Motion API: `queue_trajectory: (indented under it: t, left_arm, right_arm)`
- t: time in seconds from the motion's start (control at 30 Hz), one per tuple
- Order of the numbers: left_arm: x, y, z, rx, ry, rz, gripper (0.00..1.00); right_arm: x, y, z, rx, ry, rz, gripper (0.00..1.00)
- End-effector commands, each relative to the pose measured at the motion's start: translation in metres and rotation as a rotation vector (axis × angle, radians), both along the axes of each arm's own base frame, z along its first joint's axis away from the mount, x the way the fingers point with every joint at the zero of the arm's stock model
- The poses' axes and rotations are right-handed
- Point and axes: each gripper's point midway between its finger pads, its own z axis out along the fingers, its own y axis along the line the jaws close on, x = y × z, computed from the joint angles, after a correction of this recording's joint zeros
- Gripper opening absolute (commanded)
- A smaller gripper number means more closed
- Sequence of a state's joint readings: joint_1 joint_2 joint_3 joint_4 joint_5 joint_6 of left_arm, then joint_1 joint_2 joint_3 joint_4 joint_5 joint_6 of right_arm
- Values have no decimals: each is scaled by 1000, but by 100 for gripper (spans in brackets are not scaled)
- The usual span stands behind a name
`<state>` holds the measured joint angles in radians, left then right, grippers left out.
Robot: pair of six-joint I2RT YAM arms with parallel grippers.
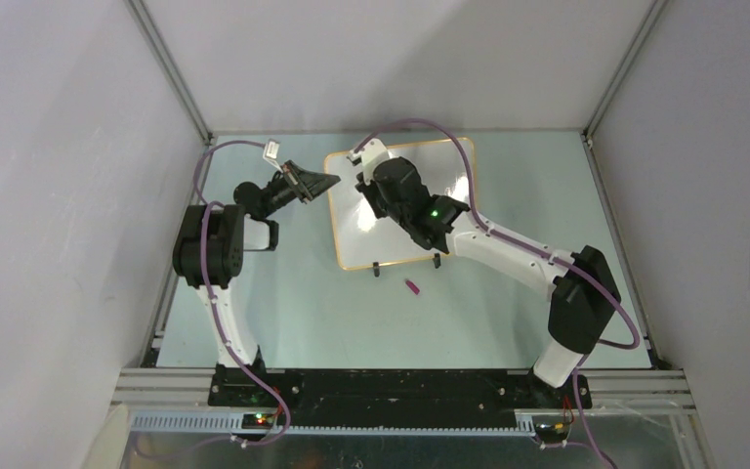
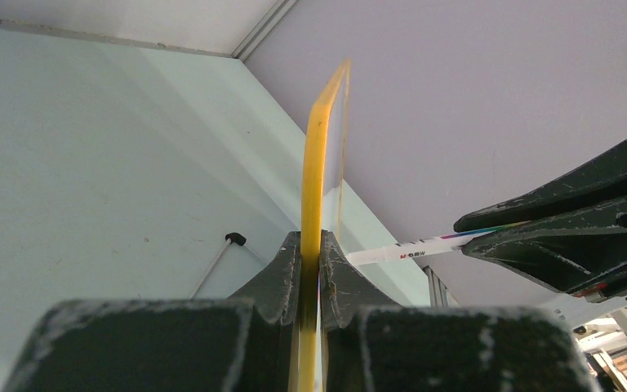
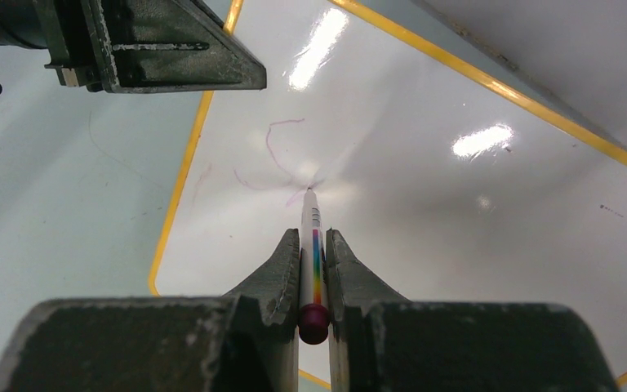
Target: Write a sentence on the whiteboard
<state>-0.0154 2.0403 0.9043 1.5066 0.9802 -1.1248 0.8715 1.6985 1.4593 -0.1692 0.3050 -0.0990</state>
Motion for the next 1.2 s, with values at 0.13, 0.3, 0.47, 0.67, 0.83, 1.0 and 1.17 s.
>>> queue_trajectory:
  t: [0.13,0.3,0.47,0.67,0.83,1.0,1.17]
  left_arm:
    - [-14,-14,-8,51,-55,-87,0]
    - [-14,-14,-8,51,-56,-86,0]
    - [-14,-14,-8,51,-57,-87,0]
    - [-14,-14,-8,51,-57,-86,0]
    - [-14,-13,-8,52,-57,-85,0]
    - [-13,-13,-8,52,-57,-85,0]
    - [-14,-14,-8,51,-56,-86,0]
  right_arm:
    - [13,-5,12,1,-24,-32,0]
    - [13,-9,12,-6,-20,-42,0]
    - [11,-12,12,-9,-17,-46,0]
    - [10,-15,8,-14,-9,-49,0]
    - [10,-18,4,-20,-5,-55,0]
    - [9,-19,4,-19,-3,-55,0]
    - [7,-22,-1,-25,5,-60,0]
